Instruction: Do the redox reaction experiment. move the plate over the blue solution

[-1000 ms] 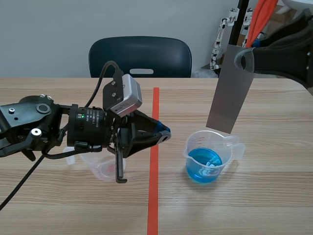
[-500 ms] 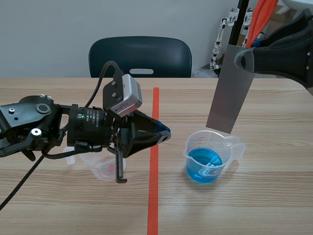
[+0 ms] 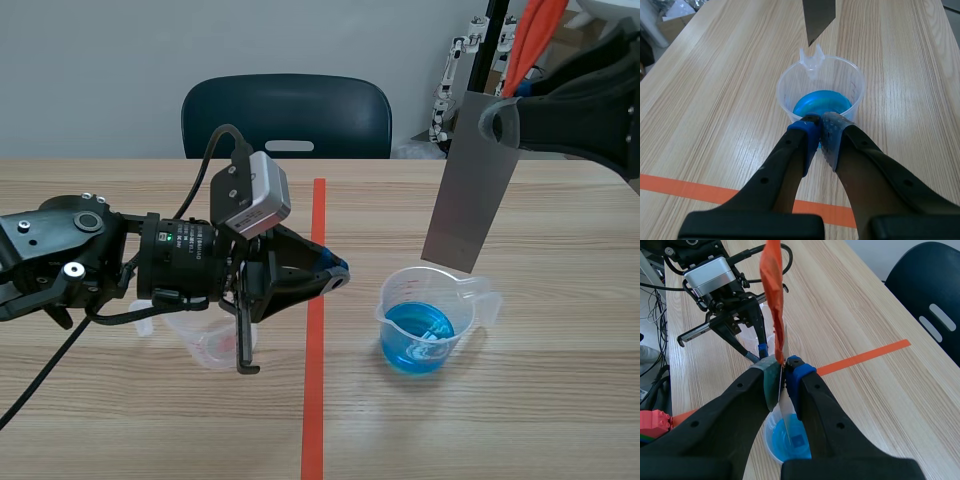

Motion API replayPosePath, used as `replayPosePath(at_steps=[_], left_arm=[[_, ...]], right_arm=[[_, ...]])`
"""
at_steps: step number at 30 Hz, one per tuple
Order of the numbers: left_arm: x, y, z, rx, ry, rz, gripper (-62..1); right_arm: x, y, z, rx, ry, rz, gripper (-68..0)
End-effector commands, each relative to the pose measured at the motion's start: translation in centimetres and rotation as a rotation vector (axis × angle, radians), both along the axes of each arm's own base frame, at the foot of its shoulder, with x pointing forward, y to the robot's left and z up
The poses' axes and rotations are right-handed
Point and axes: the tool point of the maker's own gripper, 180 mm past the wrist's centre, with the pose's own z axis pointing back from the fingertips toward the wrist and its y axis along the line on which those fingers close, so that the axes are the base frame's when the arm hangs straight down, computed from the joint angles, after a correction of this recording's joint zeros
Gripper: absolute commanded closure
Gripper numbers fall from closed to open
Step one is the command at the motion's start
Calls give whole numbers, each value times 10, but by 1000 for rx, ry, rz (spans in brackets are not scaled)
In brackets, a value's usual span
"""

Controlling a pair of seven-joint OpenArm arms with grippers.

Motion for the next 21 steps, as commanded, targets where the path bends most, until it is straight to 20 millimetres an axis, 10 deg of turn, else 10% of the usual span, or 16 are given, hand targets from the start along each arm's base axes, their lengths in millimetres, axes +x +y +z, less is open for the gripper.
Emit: replayPosePath(at_steps=[1, 21], left_arm=[[4, -4, 12, -37, -15, 0, -40], [4, -4, 12, -37, -15, 0, -40]], right_arm=[[1, 2, 12, 27, -22, 10, -6], [0, 2, 11, 20, -19, 9, -6]])
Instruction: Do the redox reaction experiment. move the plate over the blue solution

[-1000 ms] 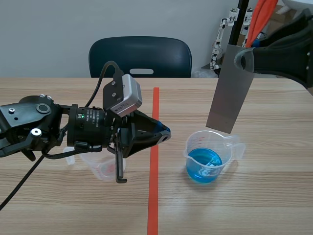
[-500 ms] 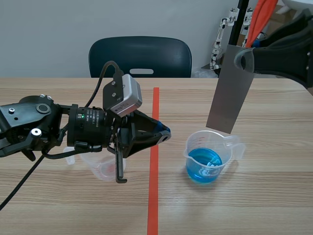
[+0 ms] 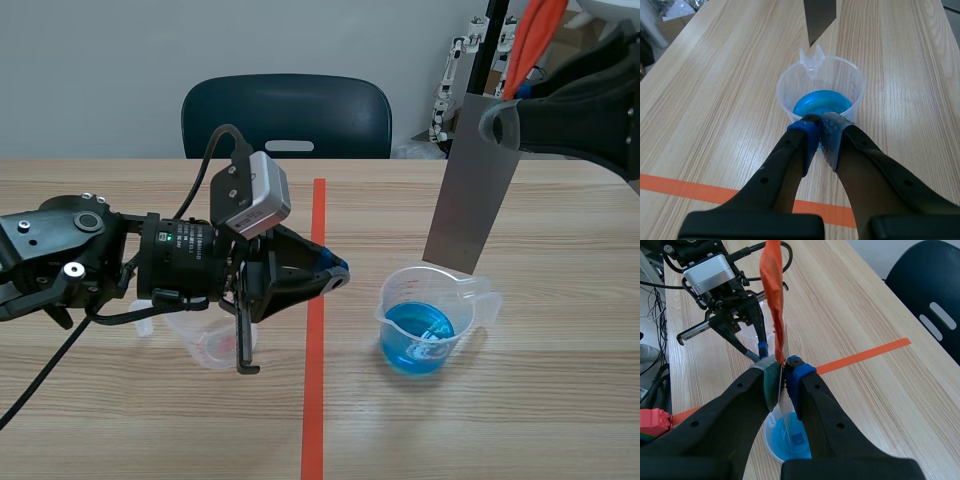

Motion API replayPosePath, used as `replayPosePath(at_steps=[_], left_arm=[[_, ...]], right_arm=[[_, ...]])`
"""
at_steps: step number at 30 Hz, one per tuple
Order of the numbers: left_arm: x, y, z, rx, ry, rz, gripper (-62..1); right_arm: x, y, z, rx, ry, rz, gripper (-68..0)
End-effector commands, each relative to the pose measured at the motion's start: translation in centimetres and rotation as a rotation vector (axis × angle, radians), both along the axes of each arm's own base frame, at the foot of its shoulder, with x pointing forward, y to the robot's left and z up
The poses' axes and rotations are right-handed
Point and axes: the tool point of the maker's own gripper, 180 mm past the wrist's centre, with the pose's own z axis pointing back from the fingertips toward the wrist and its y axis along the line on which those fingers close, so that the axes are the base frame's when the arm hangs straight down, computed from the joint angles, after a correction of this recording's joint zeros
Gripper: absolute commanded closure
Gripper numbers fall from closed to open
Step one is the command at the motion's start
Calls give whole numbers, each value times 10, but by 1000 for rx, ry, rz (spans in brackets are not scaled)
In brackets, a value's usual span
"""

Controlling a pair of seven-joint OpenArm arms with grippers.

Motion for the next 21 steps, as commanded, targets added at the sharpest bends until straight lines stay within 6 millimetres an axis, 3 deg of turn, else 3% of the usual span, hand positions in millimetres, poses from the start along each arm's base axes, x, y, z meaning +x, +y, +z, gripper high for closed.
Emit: replayPosePath(at_steps=[1, 21], left_arm=[[4, -4, 12, -38, -15, 0, -40], [4, -4, 12, -37, -15, 0, -40]], right_arm=[[1, 3, 12, 28, -22, 10, -6], [1, 4, 11, 17, -26, 13, -6]])
